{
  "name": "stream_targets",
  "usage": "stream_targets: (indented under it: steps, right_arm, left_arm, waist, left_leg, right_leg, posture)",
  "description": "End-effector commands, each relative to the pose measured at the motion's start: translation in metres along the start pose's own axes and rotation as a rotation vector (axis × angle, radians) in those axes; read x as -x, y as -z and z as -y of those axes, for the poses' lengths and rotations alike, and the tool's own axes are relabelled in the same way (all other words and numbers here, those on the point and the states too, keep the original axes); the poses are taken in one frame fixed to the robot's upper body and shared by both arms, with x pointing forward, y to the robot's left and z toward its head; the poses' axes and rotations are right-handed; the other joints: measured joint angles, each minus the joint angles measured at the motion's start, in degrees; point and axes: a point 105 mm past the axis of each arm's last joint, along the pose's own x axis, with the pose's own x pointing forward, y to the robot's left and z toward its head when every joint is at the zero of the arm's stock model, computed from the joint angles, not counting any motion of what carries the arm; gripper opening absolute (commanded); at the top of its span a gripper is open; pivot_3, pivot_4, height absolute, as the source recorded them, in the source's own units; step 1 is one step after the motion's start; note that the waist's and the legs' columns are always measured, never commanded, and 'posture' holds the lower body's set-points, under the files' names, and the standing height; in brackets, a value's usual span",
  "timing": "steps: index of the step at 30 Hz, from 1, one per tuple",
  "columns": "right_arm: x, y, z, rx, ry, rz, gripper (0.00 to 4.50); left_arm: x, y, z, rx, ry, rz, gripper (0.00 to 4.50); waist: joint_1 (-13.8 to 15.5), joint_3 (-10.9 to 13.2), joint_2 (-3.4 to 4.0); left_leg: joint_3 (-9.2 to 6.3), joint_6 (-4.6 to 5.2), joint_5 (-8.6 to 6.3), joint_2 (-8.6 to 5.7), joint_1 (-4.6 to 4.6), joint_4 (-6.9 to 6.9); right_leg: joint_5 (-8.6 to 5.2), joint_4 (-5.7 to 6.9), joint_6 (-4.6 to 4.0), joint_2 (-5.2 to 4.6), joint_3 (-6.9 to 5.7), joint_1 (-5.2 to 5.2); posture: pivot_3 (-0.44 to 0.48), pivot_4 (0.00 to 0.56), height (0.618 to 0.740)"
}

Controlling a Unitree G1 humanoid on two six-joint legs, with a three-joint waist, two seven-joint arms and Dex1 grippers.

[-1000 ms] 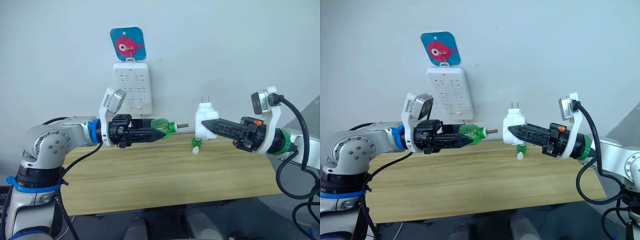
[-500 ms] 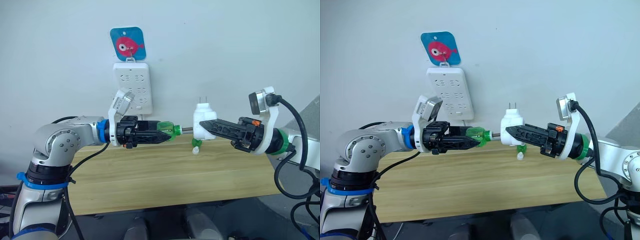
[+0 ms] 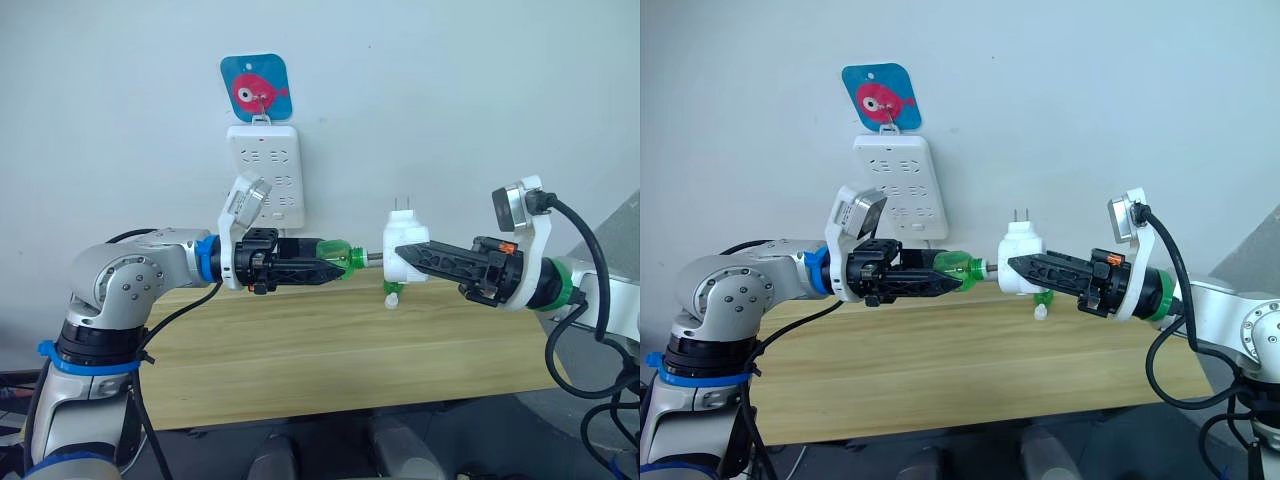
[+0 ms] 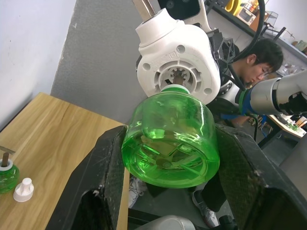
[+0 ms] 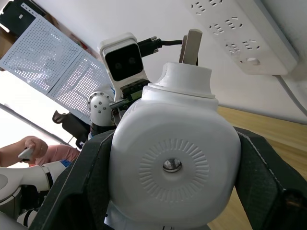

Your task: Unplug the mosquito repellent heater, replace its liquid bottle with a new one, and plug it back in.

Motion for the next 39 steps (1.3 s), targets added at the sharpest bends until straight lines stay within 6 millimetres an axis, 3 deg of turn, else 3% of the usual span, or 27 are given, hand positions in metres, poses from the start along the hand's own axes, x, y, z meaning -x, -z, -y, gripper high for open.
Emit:
stream_targets:
  steps: [1,16,39]
  right_arm:
    - [-0.002,-0.005,-0.013,0.036,-0.050,0.003,3.09]
    - [-0.002,-0.005,-0.012,0.037,-0.042,-0.002,3.09]
    - [-0.001,0.000,-0.010,0.034,-0.034,-0.032,3.09]
  left_arm:
    - [-0.002,-0.009,0.006,-0.042,0.027,0.012,2.40]
    - [-0.003,-0.001,0.005,-0.058,0.033,-0.034,2.40]
    - [-0.002,-0.014,0.005,-0.053,0.048,0.018,2.40]
  waist:
    - [0.0,0.0,0.00]
    - [0.0,0.0,0.00]
    - [0.0,0.0,0.00]
  left_leg:
    - [0.00,0.00,0.00,0.00,0.00,0.00]
    - [0.01,0.00,0.00,0.00,0.00,0.00]
    - [0.00,0.00,0.00,0.00,0.00,0.01]
  right_leg:
    - [0.00,0.00,0.00,0.00,0.00,0.00]
    - [0.00,0.00,-0.01,0.00,0.00,0.00]
    - [0.01,0.00,-0.02,0.00,0.00,0.00]
  posture:
    - [-0.177,0.106,0.740]
    - [-0.177,0.107,0.740]
    - [-0.179,0.105,0.740]
